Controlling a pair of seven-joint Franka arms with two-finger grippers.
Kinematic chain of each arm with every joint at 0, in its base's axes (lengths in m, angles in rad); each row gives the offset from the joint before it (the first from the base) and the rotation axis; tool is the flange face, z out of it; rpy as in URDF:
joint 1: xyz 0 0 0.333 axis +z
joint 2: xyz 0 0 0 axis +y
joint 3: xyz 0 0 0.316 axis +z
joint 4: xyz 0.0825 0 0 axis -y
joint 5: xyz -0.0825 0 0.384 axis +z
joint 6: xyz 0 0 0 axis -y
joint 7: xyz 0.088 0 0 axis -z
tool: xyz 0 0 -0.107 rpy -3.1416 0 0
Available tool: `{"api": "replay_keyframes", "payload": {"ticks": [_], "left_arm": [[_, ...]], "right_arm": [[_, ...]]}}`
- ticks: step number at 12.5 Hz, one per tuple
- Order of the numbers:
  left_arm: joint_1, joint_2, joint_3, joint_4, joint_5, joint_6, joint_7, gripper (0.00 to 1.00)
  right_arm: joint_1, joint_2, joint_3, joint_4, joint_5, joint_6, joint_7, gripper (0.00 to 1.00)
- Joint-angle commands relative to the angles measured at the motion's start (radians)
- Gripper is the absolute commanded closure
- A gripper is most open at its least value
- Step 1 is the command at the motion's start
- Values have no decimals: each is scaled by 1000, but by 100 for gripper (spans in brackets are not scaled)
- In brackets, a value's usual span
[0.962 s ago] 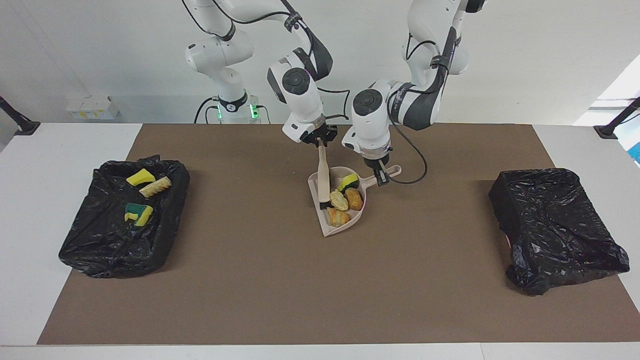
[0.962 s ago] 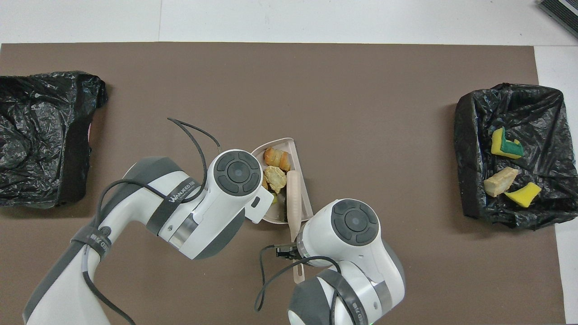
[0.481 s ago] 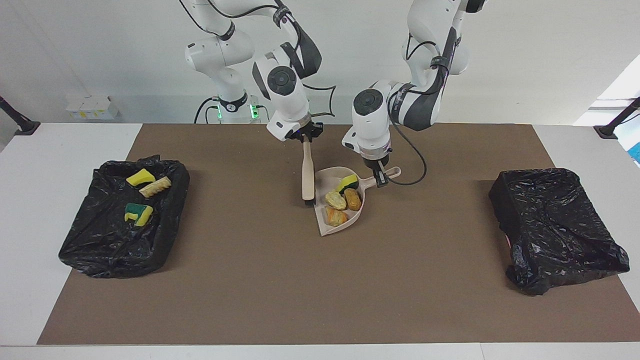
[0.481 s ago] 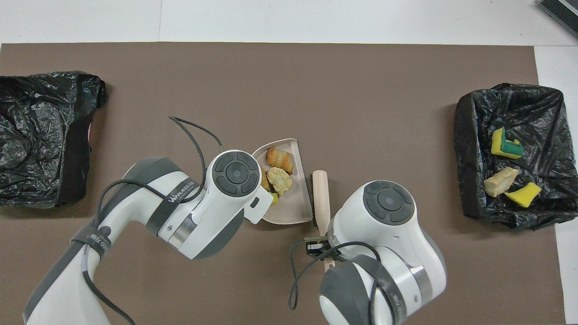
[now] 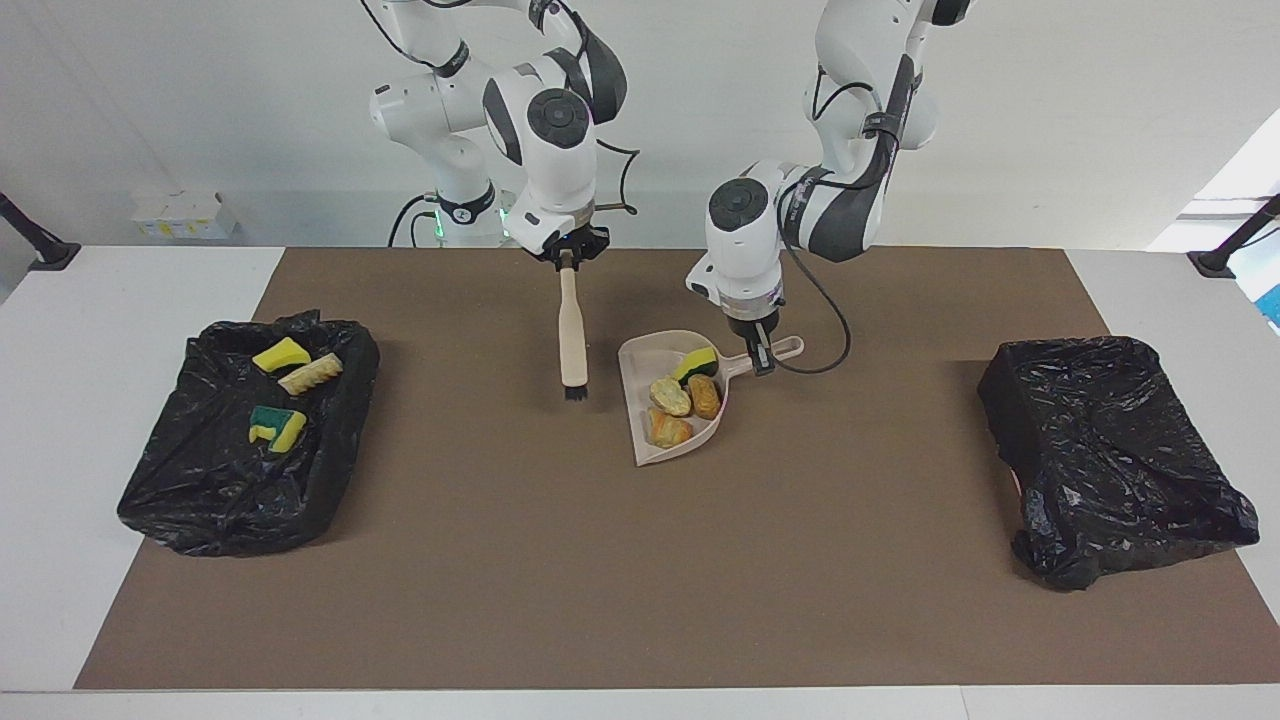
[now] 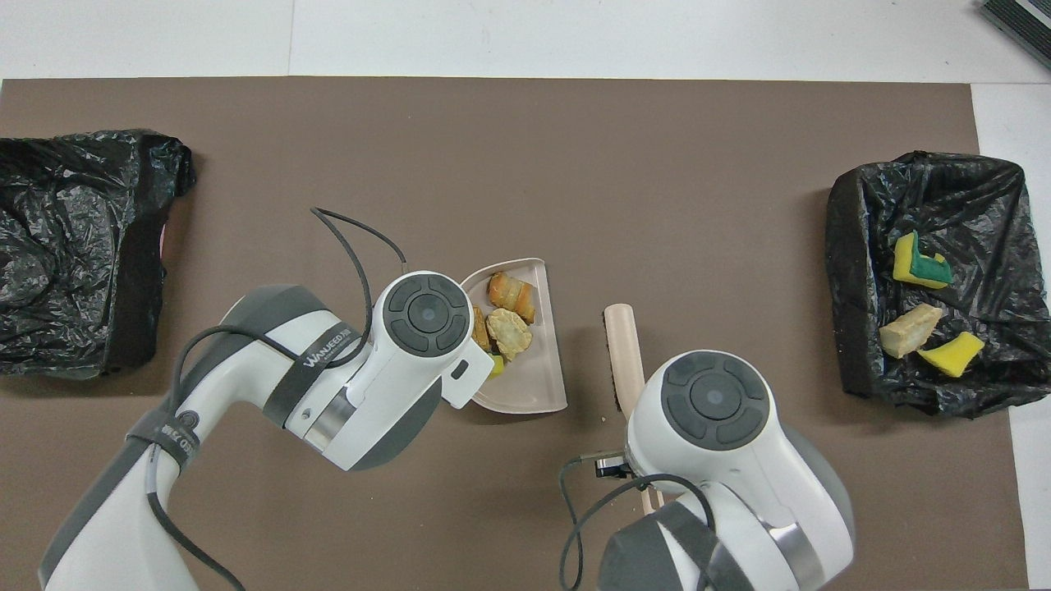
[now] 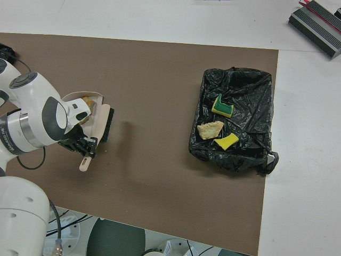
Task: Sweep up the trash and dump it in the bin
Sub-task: 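Lift the loaded dustpan with the left gripper while the right gripper sets down the brush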
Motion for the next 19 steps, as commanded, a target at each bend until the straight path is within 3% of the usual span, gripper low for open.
{"api": "replay_keyframes", "payload": {"ticks": [1, 4, 8, 14, 16, 17, 18, 19], "left_arm": [[9, -35, 9, 5, 18, -22, 37, 100], [33, -61, 11, 34, 19, -50, 82, 100], [102, -82, 9, 93, 22, -89, 154, 100], [225, -144, 11, 192, 21, -192, 317, 100], [251, -161, 12, 194, 19, -194, 368, 100], [271, -162, 12, 194, 19, -201, 379, 100], [301, -162, 12, 198, 21, -200, 379, 100], [329, -162, 12, 215, 21, -202, 380, 100]], "right_arm": [[40, -45, 11, -30, -4, 0, 70, 100], [89, -61, 11, -44, 42, 25, 115, 100], [237, -15, 11, -75, 44, 161, 289, 100], [389, 195, 11, -18, 42, 359, 443, 100], [409, 223, 11, -9, 39, 392, 446, 100], [410, 225, 11, 10, 33, 375, 448, 63], [410, 226, 11, 20, 24, 358, 457, 1], [404, 219, 9, 39, 24, 344, 463, 0]]}}
